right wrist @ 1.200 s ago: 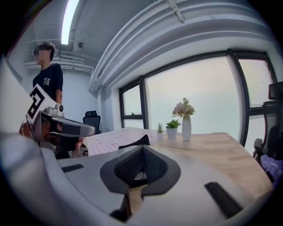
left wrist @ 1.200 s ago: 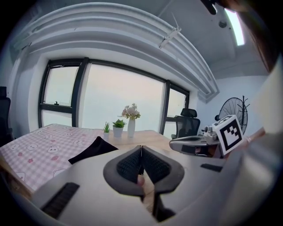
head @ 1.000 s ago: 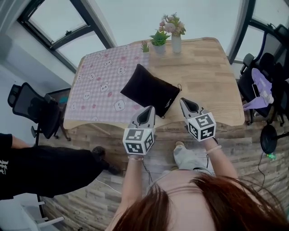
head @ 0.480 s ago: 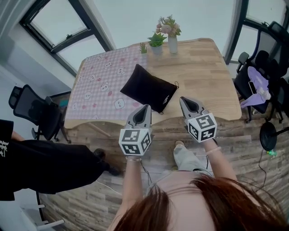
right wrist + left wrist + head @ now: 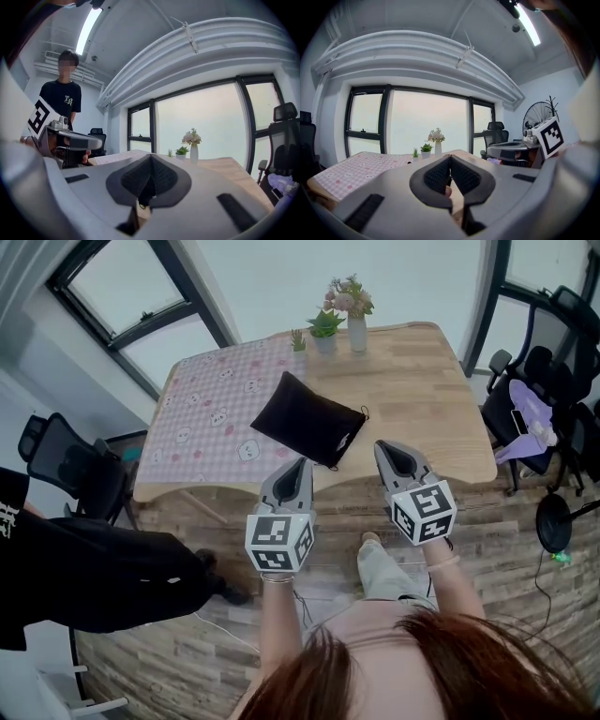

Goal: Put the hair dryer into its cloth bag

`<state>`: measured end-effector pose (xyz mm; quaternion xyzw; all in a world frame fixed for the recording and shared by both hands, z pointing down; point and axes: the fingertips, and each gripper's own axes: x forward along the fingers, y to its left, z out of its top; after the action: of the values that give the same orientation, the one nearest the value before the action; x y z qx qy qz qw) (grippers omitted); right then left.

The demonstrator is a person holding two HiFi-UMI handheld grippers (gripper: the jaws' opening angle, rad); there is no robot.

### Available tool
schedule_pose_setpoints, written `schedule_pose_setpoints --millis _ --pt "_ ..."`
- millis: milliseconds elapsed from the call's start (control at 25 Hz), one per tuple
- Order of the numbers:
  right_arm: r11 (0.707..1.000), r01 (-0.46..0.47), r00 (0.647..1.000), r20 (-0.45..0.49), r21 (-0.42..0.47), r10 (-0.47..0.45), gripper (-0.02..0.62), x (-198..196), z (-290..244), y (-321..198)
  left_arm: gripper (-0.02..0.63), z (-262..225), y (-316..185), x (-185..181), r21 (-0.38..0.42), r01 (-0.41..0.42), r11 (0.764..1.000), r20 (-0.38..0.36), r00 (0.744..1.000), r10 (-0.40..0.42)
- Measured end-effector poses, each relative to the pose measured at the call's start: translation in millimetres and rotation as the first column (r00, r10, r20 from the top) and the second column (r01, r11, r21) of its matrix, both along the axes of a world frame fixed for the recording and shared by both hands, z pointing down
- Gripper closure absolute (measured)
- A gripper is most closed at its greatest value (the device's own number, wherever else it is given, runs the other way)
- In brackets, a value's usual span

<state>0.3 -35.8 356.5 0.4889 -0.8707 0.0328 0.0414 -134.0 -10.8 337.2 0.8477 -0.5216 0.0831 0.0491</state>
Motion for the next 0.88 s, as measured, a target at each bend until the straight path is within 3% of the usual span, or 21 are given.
schedule_pose_setpoints --millis 880 --pt "0.998 -0.025 1.0 0.001 0.059 0.025 0.595 -5.6 -41.9 67.2 0.595 -47.5 73.2 -6.2 0.098 -0.05 0.994 -0.039 0.998 0.054"
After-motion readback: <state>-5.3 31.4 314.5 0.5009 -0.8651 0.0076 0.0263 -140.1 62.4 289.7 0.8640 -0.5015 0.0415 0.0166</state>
